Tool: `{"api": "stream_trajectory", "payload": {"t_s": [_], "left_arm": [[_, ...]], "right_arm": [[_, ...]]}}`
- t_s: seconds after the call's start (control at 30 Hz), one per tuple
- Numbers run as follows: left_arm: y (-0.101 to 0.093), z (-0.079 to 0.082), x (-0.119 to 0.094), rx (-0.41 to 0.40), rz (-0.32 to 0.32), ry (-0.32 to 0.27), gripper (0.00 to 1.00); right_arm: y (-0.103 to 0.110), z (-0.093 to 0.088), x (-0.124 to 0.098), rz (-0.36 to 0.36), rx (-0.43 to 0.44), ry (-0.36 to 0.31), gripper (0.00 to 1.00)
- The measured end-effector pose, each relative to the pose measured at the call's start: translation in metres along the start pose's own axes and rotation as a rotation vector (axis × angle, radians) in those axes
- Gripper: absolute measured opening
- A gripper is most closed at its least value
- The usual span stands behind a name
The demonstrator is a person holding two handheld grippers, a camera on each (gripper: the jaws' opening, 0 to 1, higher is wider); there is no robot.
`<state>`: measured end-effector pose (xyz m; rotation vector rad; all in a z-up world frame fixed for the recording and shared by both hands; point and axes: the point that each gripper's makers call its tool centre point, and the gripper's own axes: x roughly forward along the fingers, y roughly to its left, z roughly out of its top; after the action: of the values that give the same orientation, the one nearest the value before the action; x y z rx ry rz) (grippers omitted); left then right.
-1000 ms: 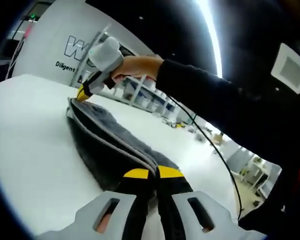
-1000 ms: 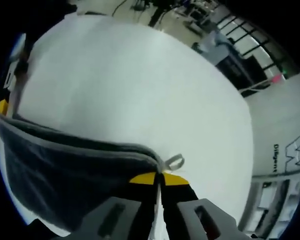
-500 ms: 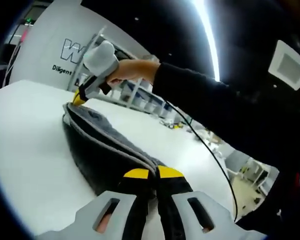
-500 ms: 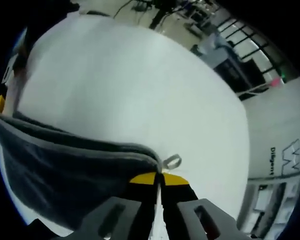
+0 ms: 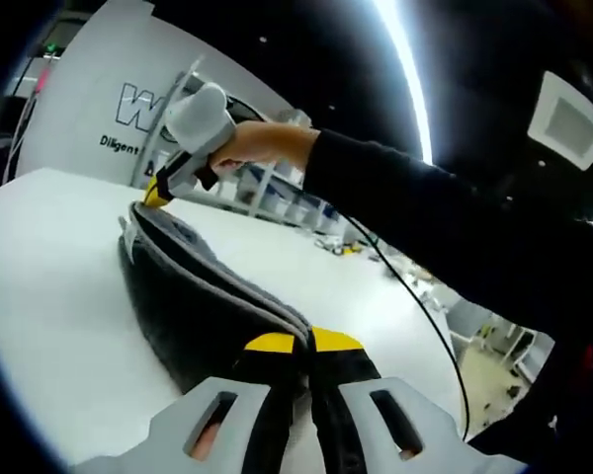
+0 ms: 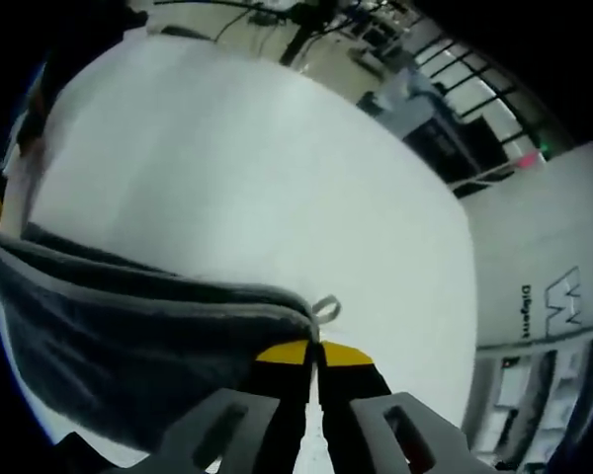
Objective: Open the folded towel by lifting each exposed corner and separating the folded layers until the towel lies flat within the target outline without major curled edges
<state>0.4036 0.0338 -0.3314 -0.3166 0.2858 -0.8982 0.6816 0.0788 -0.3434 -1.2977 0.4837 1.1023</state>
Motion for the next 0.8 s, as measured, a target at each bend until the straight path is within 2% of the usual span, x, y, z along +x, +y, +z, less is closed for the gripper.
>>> {"api": "stream_trajectory", "payload": {"t_s": [0.27,0.47,0.8], "left_arm": [[-0.003,0.001,0.003,0.008,-0.001,0.015,0.02],[-0.007,0.008,0.005,0.020,-0.007,-0.002,0.02],[-0.010,0.011,0.009,0.025,-0.020,-0.002,0.02]], "right_arm": [[-0.003,-0.002,-0.006,-0.018,0.005,-0.008,0.00],[-0.010,-0.002,-0.012,-0.017,0.067,-0.045,0.00],[-0.012,-0.006,-0.017,-0.043,0.068,-0.044,0.00]]}}
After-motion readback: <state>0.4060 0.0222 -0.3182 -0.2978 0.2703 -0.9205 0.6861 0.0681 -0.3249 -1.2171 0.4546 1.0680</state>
